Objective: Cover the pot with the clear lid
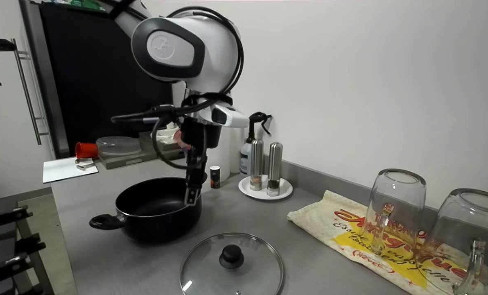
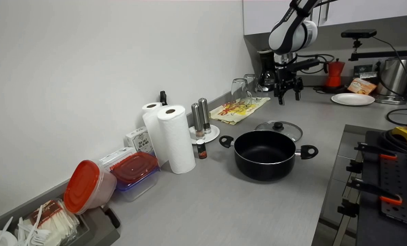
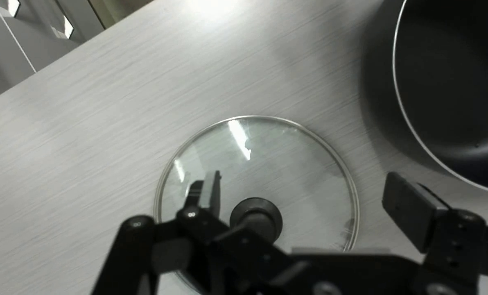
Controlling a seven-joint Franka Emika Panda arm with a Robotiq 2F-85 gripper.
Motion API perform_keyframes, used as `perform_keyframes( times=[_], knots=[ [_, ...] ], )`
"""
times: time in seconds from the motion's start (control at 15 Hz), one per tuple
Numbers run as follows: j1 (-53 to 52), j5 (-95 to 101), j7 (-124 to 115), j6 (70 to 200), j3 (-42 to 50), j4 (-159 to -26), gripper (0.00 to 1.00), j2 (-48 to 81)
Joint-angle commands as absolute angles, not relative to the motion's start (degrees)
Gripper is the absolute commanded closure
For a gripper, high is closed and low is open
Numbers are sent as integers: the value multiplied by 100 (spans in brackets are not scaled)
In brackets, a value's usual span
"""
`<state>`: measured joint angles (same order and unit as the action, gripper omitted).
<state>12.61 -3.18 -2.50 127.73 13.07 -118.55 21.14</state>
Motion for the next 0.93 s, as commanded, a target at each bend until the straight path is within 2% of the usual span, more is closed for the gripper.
perform_keyframes(
  times=[0.0, 0.47, 0.87],
  knots=[
    [1303, -428, -659, 13349, 1278, -11689, 0, 2542],
    [1222, -459, -1106, 14003, 1222, -11556, 0, 2676],
    [1465, -632, -1012, 13856, 1261, -11205, 0, 2581]
  ],
)
